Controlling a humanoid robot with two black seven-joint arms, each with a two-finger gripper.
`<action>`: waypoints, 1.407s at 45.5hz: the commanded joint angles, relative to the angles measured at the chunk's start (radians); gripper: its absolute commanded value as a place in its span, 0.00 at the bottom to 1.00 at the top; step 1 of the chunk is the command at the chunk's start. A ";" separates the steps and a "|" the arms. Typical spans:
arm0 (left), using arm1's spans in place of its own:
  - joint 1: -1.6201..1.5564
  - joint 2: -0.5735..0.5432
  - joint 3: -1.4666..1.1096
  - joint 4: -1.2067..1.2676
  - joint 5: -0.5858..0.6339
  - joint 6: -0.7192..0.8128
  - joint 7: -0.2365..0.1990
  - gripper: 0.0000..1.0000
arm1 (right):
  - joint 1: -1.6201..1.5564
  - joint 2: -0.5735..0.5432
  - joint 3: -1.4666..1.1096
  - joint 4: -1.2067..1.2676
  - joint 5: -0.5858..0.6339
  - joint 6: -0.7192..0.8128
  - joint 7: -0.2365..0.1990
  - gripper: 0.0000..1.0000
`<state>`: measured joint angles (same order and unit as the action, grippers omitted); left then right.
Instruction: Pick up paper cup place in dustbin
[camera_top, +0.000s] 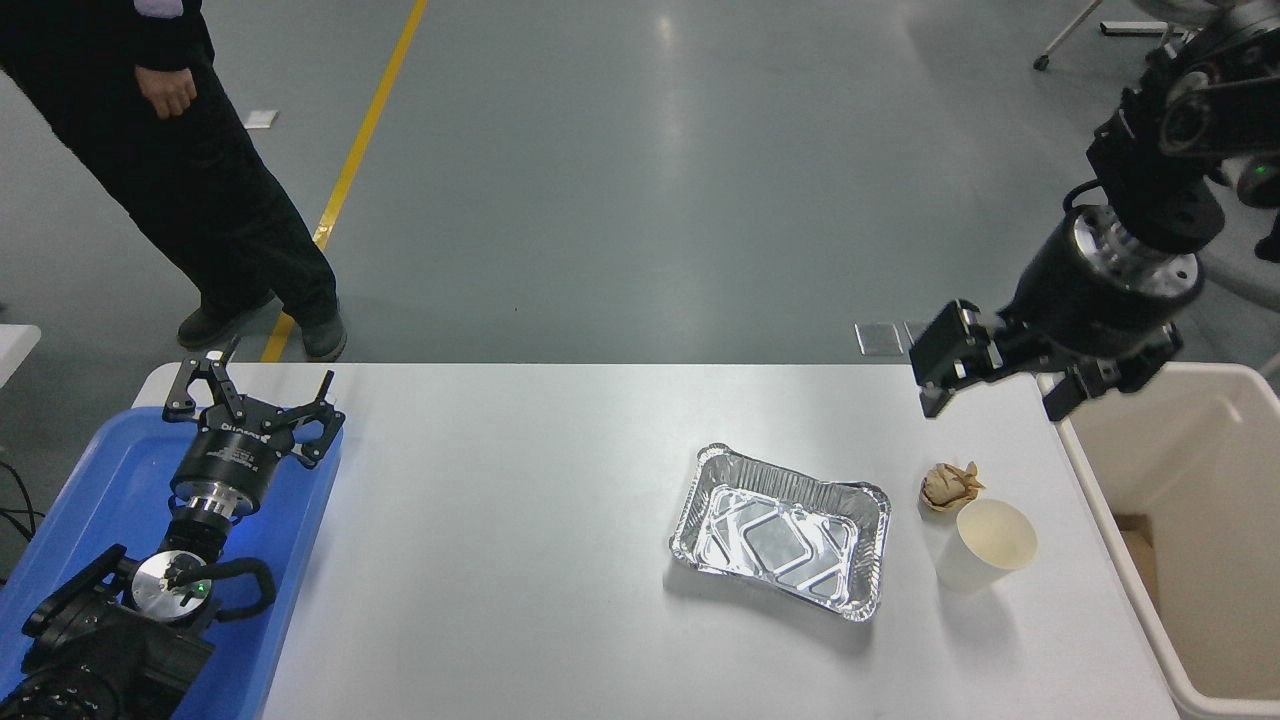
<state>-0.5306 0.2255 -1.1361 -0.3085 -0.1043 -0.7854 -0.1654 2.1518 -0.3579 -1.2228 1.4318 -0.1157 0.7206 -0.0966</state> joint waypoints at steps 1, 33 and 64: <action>0.000 0.000 0.001 -0.001 0.000 0.000 0.001 0.99 | -0.222 -0.021 0.016 -0.090 -0.027 -0.157 0.000 1.00; -0.002 0.000 0.002 -0.001 0.000 0.000 0.001 0.99 | -0.630 0.007 0.022 -0.340 -0.027 -0.400 0.001 0.96; -0.002 0.000 0.002 -0.001 0.000 0.000 0.001 0.99 | -0.685 0.008 0.029 -0.355 0.131 -0.421 0.000 0.27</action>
<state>-0.5322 0.2255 -1.1337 -0.3099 -0.1043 -0.7854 -0.1641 1.4797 -0.3493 -1.1944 1.0807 -0.0851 0.3014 -0.0952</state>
